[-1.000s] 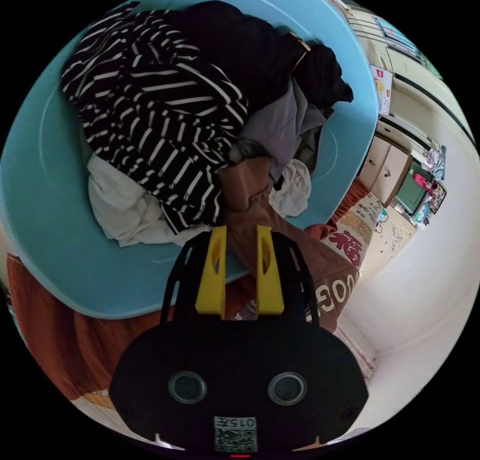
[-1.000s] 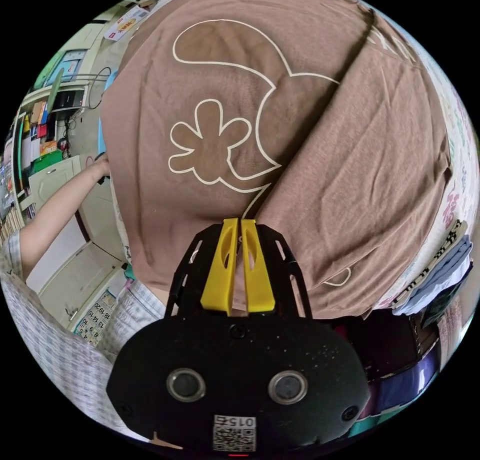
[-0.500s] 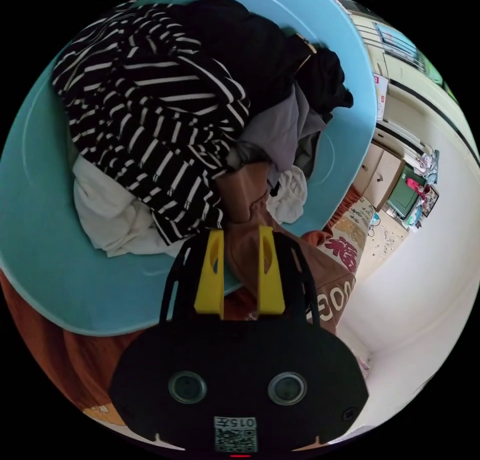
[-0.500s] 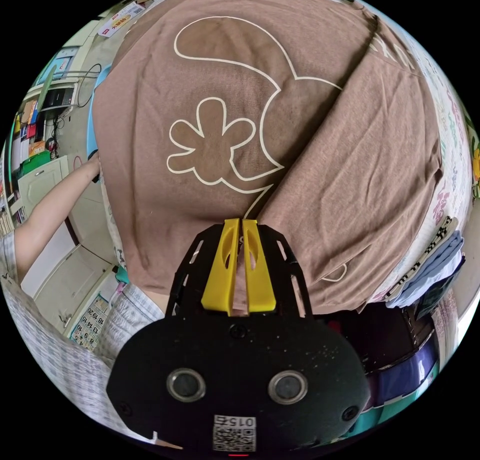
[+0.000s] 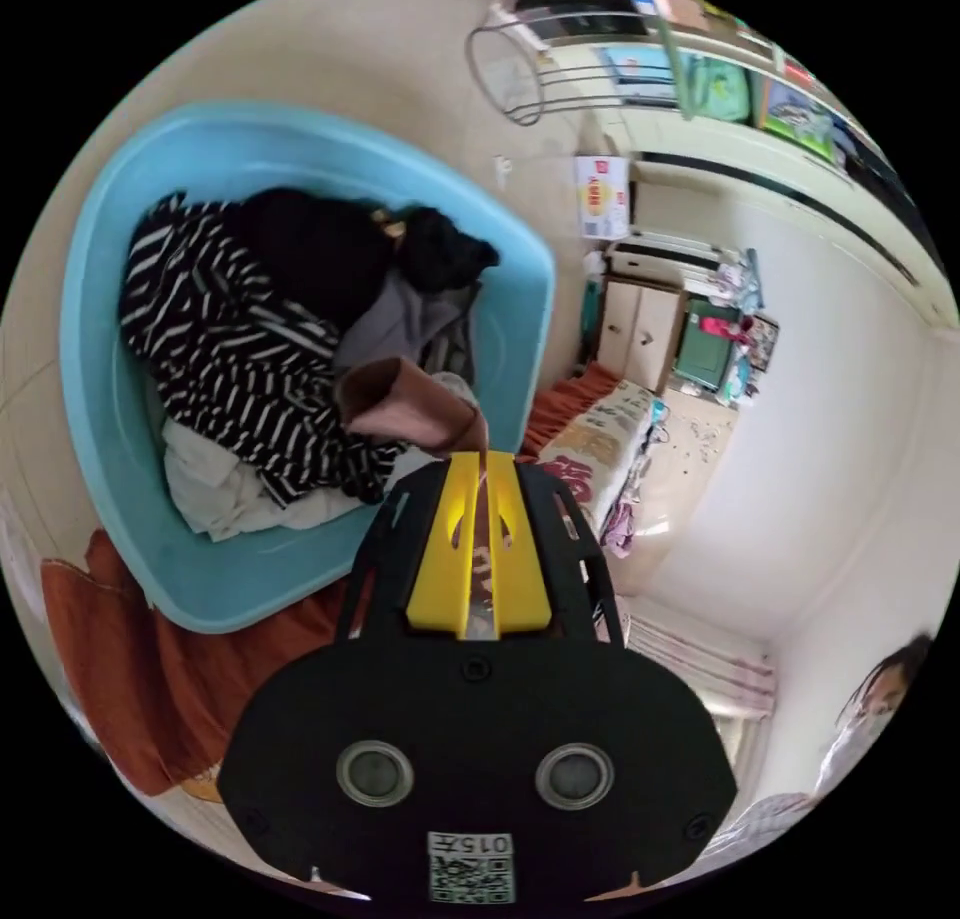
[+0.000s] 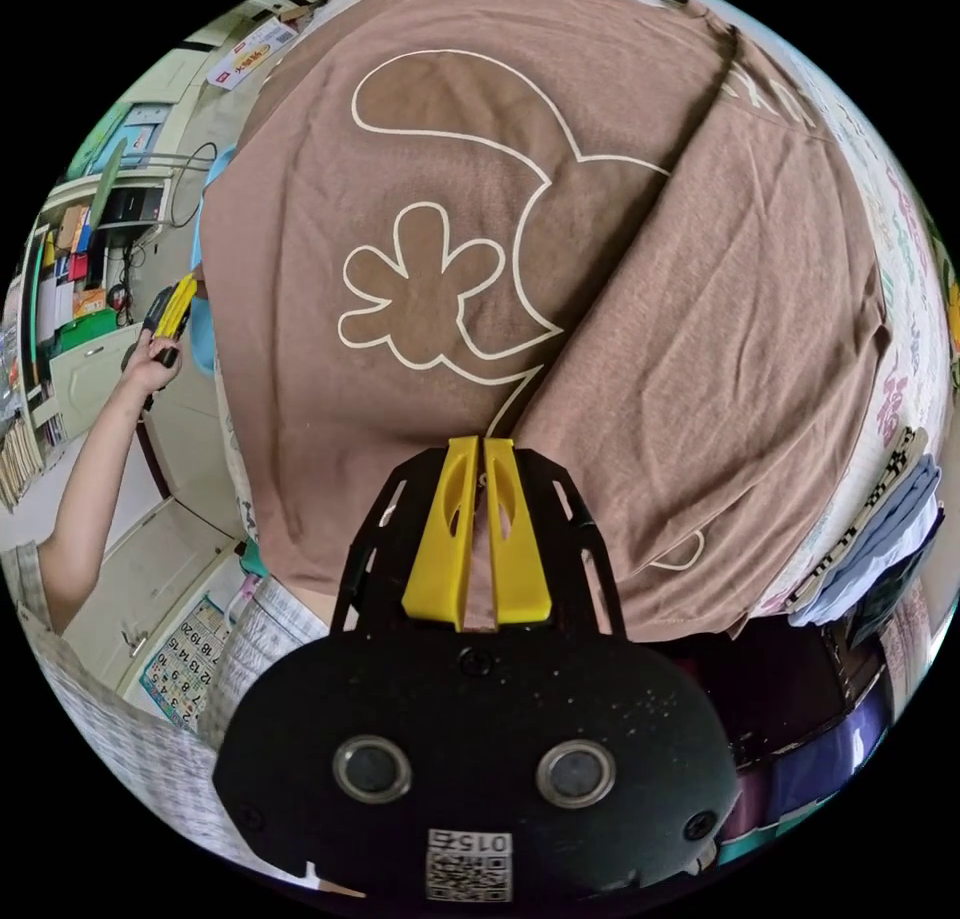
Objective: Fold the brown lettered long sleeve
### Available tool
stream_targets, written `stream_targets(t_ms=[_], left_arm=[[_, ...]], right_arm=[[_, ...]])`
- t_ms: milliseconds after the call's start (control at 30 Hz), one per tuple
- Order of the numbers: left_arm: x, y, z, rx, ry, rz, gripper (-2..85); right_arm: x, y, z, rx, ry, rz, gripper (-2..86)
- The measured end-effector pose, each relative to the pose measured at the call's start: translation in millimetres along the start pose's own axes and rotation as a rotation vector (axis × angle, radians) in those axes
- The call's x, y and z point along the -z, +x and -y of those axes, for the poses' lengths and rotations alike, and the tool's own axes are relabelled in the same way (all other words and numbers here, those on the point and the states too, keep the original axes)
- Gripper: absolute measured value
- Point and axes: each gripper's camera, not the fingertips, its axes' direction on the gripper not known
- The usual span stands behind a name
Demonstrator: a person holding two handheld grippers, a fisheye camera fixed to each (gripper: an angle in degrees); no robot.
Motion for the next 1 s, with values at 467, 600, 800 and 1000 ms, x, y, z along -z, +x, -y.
stream_targets(t_ms=[467, 600, 800, 1000], left_arm=[[-161.5, 361.2, -497.1, -1.206, -0.397, -0.147, -0.4], [-287.1, 295.5, -628.9, -1.268, -0.689, 0.136, -0.2], [-398.8, 213.6, -709.9, -1.187, -0.885, 0.436, 0.0], [-434.9, 232.0, -750.9, -1.294, -0.864, 0.517, 0.8]], right_arm=[[-68.6, 152.7, -69.7, -0.135, 0.452, 0.638, 1.8], [-114.9, 266.4, -102.8, -0.324, 0.532, 0.738, 5.7], [-222.6, 334.7, -91.2, -0.375, 0.404, 0.851, 11.5], [-277.3, 302.8, -45.5, -0.212, 0.367, 0.893, 16.8]])
